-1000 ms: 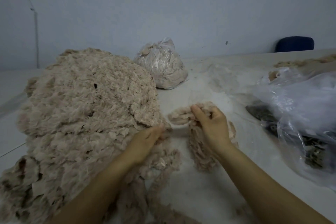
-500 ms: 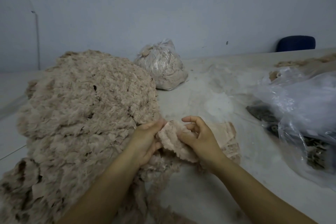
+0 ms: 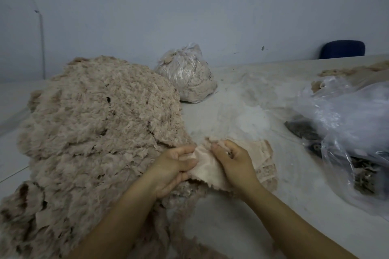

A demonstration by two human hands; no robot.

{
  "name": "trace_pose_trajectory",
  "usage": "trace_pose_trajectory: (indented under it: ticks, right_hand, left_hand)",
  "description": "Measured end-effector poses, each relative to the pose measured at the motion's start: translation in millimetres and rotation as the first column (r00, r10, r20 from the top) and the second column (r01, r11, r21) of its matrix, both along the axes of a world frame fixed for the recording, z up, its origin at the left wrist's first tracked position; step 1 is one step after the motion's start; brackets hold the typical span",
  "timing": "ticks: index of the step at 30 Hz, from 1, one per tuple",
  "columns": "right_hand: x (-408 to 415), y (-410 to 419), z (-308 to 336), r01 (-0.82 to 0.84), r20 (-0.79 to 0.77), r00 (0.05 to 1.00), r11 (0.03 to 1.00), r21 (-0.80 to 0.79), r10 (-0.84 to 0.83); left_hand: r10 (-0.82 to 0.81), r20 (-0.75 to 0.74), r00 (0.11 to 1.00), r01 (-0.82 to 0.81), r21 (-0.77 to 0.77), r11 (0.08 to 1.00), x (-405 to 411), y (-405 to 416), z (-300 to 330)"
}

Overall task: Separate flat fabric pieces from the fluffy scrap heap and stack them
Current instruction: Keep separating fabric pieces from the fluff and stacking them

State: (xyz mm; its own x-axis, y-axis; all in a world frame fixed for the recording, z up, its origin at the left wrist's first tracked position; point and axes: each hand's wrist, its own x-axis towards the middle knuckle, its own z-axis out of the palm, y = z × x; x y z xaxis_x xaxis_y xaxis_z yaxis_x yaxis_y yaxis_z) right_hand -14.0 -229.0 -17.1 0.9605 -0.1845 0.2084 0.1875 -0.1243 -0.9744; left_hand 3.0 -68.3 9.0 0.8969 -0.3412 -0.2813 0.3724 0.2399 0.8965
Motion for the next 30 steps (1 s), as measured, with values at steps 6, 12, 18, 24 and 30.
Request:
trace_pose_trajectory:
  ticks: [6,12,18,24,30]
  right_hand:
    - [4.3,-4.3,1.6,0.101,-0.163,0.985,0.962,0.255,-0.06]
    - [-1.1,3.6,1.8,0.042,-0.088,0.996,0.995,0.089,-0.034]
    - [-3.9,3.2,6.1,0.188,0.013,0.981,0.973,0.131,-0.191]
    - [-9.1,8.5,5.0,0.192,0.012,0.98,0.968,0.16,-0.197]
    - [-14.5,16.0,7.1,0.147,0.079,0.986,0.988,-0.04,-0.144]
  left_hand:
    - [0.128,0.013,0.992,-0.128,-0.031,0.991,0.1,2.8,-0.2]
    - [0.137,0.144,0.98,-0.142,0.025,0.99,-2.6,-5.3,-7.6]
    - [0.361,0.171,0.917,-0.377,0.07,0.924,-1.2,-10.2,-11.6]
    - [0.399,-0.025,0.916,-0.4,-0.028,0.916,-4.4,-26.3,-13.5]
    - [0.081,0.048,0.996,-0.077,-0.085,0.993,-18.8,-38.5,-11.8]
